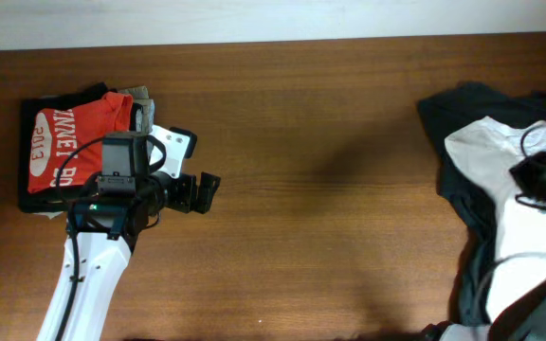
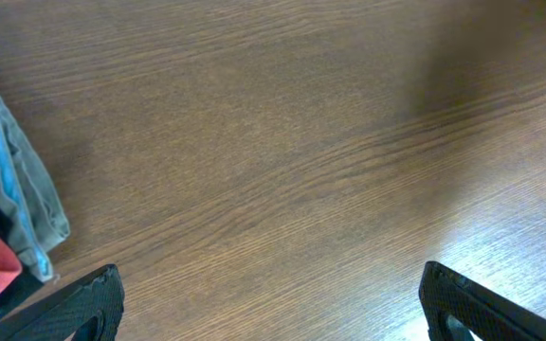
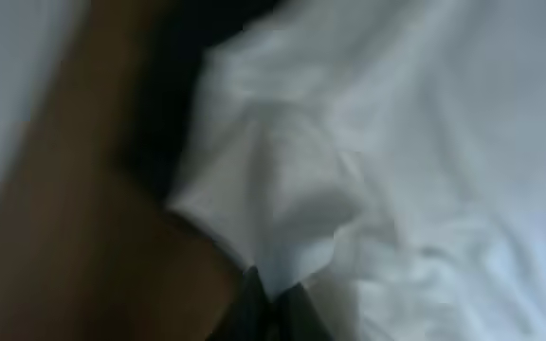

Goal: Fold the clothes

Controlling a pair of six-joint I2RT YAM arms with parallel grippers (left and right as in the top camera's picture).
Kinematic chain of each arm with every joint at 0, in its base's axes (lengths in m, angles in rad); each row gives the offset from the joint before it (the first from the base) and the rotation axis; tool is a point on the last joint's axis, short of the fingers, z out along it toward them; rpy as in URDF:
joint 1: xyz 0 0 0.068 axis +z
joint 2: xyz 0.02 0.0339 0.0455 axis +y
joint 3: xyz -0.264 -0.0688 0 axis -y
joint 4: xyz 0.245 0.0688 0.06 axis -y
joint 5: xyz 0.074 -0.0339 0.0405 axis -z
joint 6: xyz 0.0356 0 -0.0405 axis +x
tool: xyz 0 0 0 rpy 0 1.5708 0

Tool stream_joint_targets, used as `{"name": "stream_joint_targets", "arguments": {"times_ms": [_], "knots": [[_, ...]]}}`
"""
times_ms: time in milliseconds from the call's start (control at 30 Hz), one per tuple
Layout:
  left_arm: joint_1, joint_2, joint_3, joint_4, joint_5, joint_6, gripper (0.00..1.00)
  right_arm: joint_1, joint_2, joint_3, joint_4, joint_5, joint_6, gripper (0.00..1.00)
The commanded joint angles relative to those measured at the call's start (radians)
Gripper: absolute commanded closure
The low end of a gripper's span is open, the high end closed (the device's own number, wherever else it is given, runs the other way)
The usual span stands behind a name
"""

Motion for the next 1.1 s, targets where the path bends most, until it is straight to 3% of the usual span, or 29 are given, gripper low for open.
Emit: {"name": "stream_joint_targets", "arguments": {"times_ms": [0,100,233,333,367,433,467,533,633,700,833,967,1033,1067], "knots": [[0.003,-0.001,0.051,0.002,-0.025,0.016,0.01,0.115,-0.207,0.052,-0.006,-0.11,-0.048,0.96],[0.003,-0.003,0.153,-0.04,-0.045,0.016,0.01,0.349,-0.347,0.06,0.01,-0.119,-0.034,0.96],[0.005,-0.003,0.339,-0.17,-0.215,0.016,0.01,0.86,-0.367,0.061,0.142,-0.109,0.038,0.96],[0.005,-0.005,0.445,-0.205,-0.288,0.016,0.01,1.298,-0.288,0.061,0.15,0.068,0.05,0.96],[0.005,-0.005,0.467,-0.211,-0.288,0.016,0.01,1.409,-0.265,0.061,0.13,0.154,0.05,0.8],[0.005,-0.004,0.473,-0.212,-0.288,0.016,0.01,1.497,-0.266,0.061,0.063,0.334,0.047,0.44],[0.005,-0.002,0.473,-0.219,-0.287,0.016,0.01,1.499,-0.279,0.061,0.027,0.41,0.046,0.33],[0.004,0.008,0.473,-0.238,-0.278,0.016,0.01,1.456,-0.324,0.063,-0.03,0.504,0.047,0.26],[-0.027,0.124,0.473,-0.275,-0.151,0.023,0.01,1.309,-0.446,0.063,-0.079,0.539,0.051,0.25],[-0.111,0.333,0.473,-0.259,-0.148,0.106,0.01,1.18,-0.567,0.063,-0.143,0.536,0.052,0.24],[-0.192,0.657,0.473,-0.071,-0.111,0.164,0.01,1.038,-0.645,0.063,-0.245,0.436,0.111,0.24],[-0.269,0.821,0.473,0.049,-0.236,0.198,0.01,1.009,-0.608,0.063,-0.3,0.414,0.126,0.21],[-0.274,0.872,0.473,0.07,-0.235,0.197,0.11,1.009,-0.592,0.063,-0.315,0.414,0.126,0.21],[-0.274,0.882,0.473,0.063,-0.235,0.197,0.3,1.008,-0.591,0.063,-0.32,0.417,0.126,0.21]]}}
